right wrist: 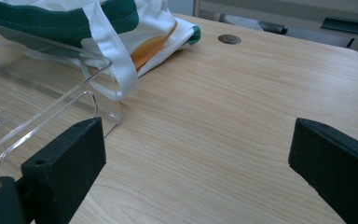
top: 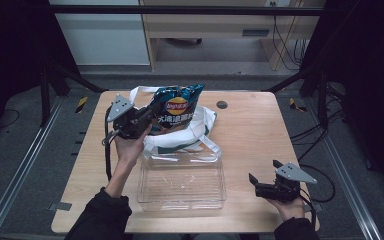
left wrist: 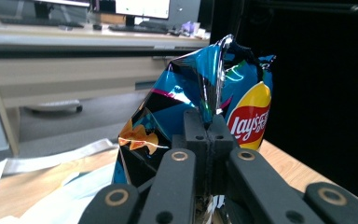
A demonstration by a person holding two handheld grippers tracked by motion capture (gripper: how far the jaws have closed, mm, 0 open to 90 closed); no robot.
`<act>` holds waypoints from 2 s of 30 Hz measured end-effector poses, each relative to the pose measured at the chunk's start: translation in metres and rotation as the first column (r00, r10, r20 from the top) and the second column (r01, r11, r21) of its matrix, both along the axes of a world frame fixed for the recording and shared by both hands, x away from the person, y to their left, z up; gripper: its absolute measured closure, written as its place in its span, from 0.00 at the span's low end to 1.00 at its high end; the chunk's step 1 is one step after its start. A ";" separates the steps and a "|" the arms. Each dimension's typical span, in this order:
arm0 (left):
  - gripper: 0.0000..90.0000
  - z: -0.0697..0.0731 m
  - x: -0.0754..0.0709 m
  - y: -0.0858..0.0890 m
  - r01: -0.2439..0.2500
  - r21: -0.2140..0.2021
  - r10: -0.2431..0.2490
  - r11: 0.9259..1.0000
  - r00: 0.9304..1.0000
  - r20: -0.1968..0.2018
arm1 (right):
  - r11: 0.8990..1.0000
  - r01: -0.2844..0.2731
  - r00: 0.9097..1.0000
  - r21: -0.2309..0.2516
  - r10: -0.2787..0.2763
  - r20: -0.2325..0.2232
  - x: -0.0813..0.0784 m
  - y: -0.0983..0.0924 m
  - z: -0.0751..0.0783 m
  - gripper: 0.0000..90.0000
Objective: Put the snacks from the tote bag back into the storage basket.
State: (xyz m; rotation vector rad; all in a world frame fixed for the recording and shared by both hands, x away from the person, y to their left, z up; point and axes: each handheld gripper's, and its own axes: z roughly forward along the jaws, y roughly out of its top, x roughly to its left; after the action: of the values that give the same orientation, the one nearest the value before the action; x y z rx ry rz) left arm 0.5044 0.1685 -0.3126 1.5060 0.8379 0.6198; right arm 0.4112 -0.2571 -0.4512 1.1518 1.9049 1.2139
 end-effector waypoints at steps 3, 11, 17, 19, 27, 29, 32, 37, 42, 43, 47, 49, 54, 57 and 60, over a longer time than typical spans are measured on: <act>1.00 0.007 -0.006 -0.001 0.022 0.003 -0.022 1.000 1.000 0.012 | 1.000 0.001 1.000 0.002 -0.001 -0.001 0.000 0.000 0.000 0.05; 1.00 0.016 -0.020 -0.001 0.039 0.005 -0.039 0.999 0.998 0.039 | 1.000 0.002 1.000 0.003 -0.002 -0.001 -0.001 0.000 0.000 0.05; 1.00 0.020 -0.035 0.008 0.048 -0.012 -0.047 0.999 0.997 0.054 | 1.000 0.005 1.000 0.004 -0.005 0.000 -0.001 0.000 0.001 0.05; 1.00 0.021 -0.041 0.010 0.051 -0.017 -0.050 0.999 0.997 0.061 | 1.000 0.005 1.000 0.003 -0.005 0.000 -0.001 0.000 0.001 0.05; 1.00 0.019 -0.063 0.014 0.071 -0.019 -0.069 0.997 0.994 0.087 | 1.000 0.007 1.000 0.003 -0.007 -0.001 -0.002 0.000 0.000 0.05; 1.00 0.018 -0.067 0.015 0.075 -0.025 -0.073 0.997 0.994 0.087 | 1.000 0.009 1.000 0.003 -0.009 -0.002 -0.002 0.000 0.000 0.05; 1.00 0.016 -0.073 0.017 0.083 -0.021 -0.080 0.996 0.993 0.091 | 1.000 0.007 1.000 0.005 -0.006 -0.001 -0.001 0.000 0.000 0.05; 1.00 0.010 -0.085 0.020 0.096 -0.034 -0.092 0.995 0.991 0.093 | 1.000 0.008 1.000 0.005 -0.008 -0.001 -0.002 0.000 0.000 0.05; 1.00 0.005 -0.097 0.022 0.107 -0.027 -0.104 0.994 0.991 0.090 | 1.000 0.008 1.000 0.006 -0.008 -0.002 -0.002 0.000 0.000 0.05; 1.00 0.003 -0.099 0.022 0.110 -0.026 -0.107 0.994 0.990 0.088 | 1.000 0.008 1.000 0.006 -0.008 -0.003 -0.002 0.000 0.000 0.05; 1.00 -0.005 -0.107 0.021 0.123 -0.024 -0.120 0.992 0.990 0.079 | 1.000 0.008 1.000 0.004 -0.008 -0.004 -0.002 0.001 0.000 0.05; 1.00 -0.009 -0.111 0.020 0.132 -0.023 -0.130 0.991 0.989 0.073 | 1.000 0.007 1.000 0.004 -0.007 -0.005 -0.002 0.001 0.000 0.05; 1.00 -0.019 -0.119 0.017 0.151 -0.020 -0.149 0.988 0.987 0.066 | 1.000 0.007 1.000 -0.001 -0.007 -0.006 -0.002 0.002 -0.001 0.05; 1.00 -0.025 -0.122 0.015 0.158 -0.021 -0.157 0.987 0.986 0.059 | 1.000 0.004 1.000 -0.005 -0.004 -0.006 -0.002 0.002 -0.001 0.05; 1.00 -0.031 -0.123 0.013 0.165 -0.017 -0.164 0.986 0.986 0.042 | 1.000 0.005 1.000 -0.004 -0.005 -0.006 -0.002 0.002 -0.001 0.05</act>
State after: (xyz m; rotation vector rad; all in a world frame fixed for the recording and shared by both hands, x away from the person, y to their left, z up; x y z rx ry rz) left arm 0.3818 0.1813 -0.3437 1.5218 0.6793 0.5159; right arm 0.4095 -0.2555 -0.4522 1.1587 1.9076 1.2047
